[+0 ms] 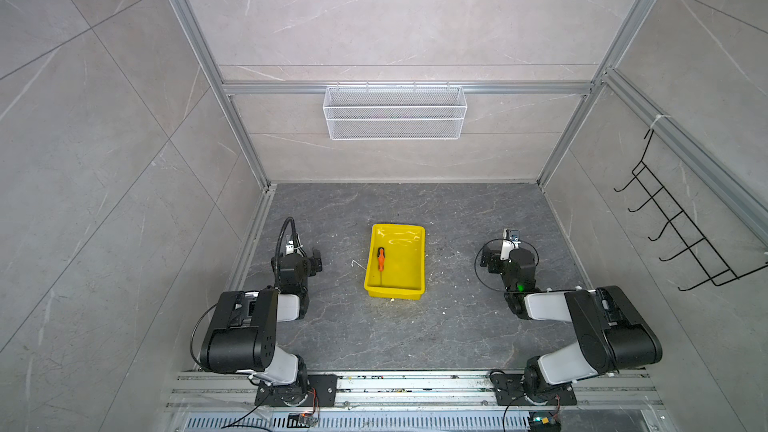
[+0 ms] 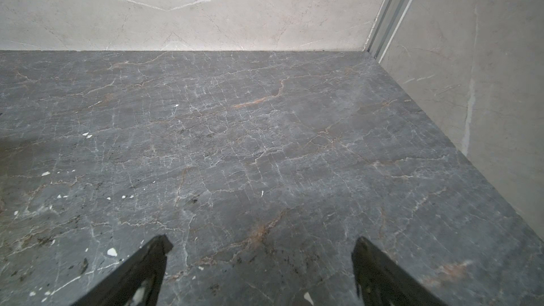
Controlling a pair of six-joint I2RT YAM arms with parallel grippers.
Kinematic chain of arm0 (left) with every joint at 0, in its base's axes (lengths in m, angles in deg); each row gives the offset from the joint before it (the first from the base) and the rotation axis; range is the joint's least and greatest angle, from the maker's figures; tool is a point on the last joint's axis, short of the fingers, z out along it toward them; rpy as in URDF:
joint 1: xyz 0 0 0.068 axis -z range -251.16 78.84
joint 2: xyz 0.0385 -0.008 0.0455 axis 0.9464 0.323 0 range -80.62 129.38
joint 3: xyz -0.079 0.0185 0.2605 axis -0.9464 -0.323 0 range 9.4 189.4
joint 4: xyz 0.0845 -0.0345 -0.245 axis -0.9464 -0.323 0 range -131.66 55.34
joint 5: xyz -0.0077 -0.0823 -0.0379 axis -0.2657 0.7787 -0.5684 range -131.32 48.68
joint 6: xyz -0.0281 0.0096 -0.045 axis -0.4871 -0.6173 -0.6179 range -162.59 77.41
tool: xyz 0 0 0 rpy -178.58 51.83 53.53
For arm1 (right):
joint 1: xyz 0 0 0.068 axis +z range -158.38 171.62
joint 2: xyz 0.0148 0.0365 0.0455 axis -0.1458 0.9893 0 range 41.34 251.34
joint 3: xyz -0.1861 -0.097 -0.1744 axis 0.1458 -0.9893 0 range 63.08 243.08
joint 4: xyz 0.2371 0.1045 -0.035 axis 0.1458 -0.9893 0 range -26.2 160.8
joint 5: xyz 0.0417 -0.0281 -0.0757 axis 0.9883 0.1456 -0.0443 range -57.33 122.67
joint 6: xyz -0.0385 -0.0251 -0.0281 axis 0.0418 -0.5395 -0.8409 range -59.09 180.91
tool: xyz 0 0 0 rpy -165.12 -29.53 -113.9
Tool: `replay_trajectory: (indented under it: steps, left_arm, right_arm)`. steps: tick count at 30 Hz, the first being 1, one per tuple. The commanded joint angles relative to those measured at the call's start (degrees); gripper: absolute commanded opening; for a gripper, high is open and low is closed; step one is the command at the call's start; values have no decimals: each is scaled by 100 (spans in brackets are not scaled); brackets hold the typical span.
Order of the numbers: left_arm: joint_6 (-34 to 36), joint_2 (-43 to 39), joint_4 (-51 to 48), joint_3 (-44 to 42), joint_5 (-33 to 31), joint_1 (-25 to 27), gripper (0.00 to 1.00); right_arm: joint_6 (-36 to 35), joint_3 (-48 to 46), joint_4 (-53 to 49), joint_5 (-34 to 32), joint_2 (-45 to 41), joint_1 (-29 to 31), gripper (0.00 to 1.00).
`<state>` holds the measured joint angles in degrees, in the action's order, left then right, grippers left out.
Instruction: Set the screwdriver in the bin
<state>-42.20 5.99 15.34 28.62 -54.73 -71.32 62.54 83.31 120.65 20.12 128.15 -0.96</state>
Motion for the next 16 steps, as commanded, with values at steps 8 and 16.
replay_trajectory:
  steps: [8,16]
  left_arm:
    - [-100,-48,28,64,172,-19,100]
    - [-100,-48,36,63,181,-19,100]
  right_arm:
    - [-77,3,106,74,11,-4,100]
    - [-145,16,113,258,28,-5,100]
